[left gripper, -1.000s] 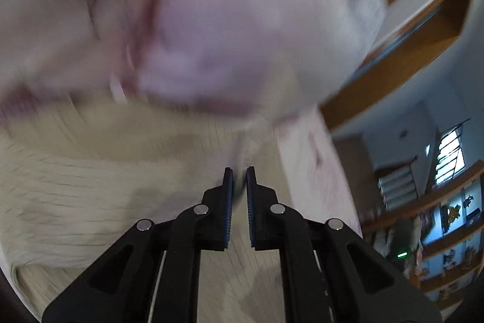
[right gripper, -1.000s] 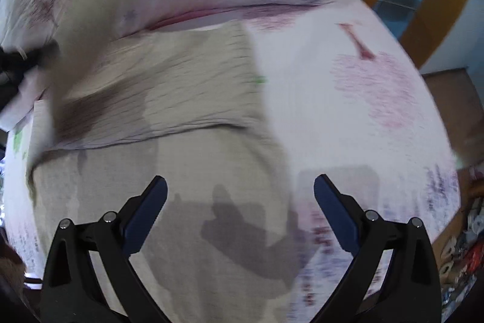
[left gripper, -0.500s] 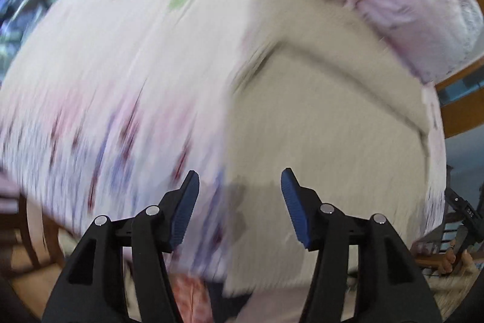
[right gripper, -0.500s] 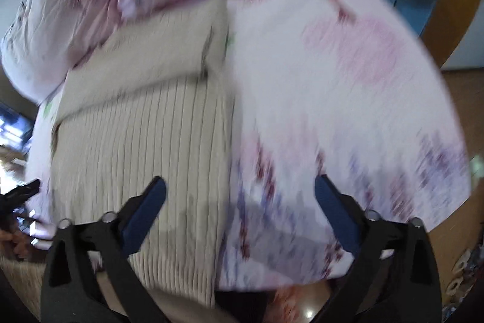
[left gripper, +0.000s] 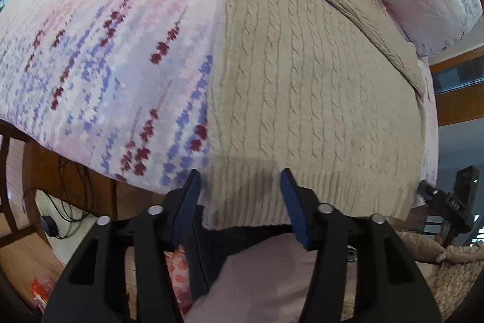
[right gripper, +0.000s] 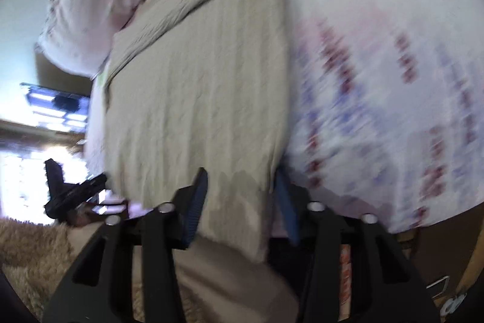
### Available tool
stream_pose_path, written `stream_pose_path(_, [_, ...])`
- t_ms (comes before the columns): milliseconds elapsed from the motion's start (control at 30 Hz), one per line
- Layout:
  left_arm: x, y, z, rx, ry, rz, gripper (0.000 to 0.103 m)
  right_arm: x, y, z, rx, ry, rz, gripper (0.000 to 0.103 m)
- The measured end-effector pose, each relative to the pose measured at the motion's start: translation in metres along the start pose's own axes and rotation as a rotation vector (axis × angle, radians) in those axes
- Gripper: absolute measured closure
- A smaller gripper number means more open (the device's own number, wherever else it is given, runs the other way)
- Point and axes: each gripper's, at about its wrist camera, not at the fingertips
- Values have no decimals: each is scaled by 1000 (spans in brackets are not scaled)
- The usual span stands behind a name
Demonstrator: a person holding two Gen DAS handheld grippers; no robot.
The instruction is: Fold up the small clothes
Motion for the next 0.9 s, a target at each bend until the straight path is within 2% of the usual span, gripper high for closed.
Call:
stream_pose_path(67, [-5,-3,5,5,17,-23,77,-13,6,-8,4,-36,-71,81])
stream_pose_path(100, [-8,-2,6,9,47,-46,91,-19,9,-12,13,-52,-100,92])
stream_pose_path(167, [-7,-4,8,7,66,-52,93,-26,13,-20,35,-74,-119,95])
stream_pose_path(267, [3,-16,9,14,145,-40,96,-11,-1,-38,62,-135,-61,96])
stream_pose_path(333, [21,-43,15,-1,210,21,97,6,-22,-53,78,-177,12,96])
stream_pose_path(367, [27,-56,18,-14,226,49,97,19,-41,-64,89,-207,76,96])
stream_pose_path(433, [47,-108,29,-64,254,149,97,39,-80,-84,112,-247,188,96])
stream_pose_path(533, [67,-184,42,-83,243,311,96,65,-157,-115,108,-266,395,96])
stream_pose_path(567, [70,-217,47,-76,188,384,96,68,-175,-116,91,-249,434,96])
stream_pose_path(600, [68,-237,49,-64,154,411,94,66,-199,-118,51,-196,480,91])
stream_pose_path(667, [53,-280,42,10,105,408,84,50,-230,-117,-35,-109,494,75])
stream_pose_path(700, [47,-290,34,58,102,385,78,40,-239,-115,-88,-43,481,60])
stream_pose_path(733, [41,-295,26,95,94,361,74,32,-238,-114,-126,-19,470,54])
stream_pose_path(767, [38,-296,20,111,88,346,72,29,-232,-113,-139,-22,469,52])
stream_pose_path(833, [32,-289,10,89,77,330,52,26,-215,-108,-121,2,468,38])
stream_pose_path(900, [18,-283,1,49,50,276,51,24,-194,-93,-115,59,457,36])
Point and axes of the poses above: each gripper's, at about its wrist camera, not at the fingertips, and x roughly against the way its jaws point, z to its right, y to its underside, and after that the axes turned 7 degrees about -x, right-handed
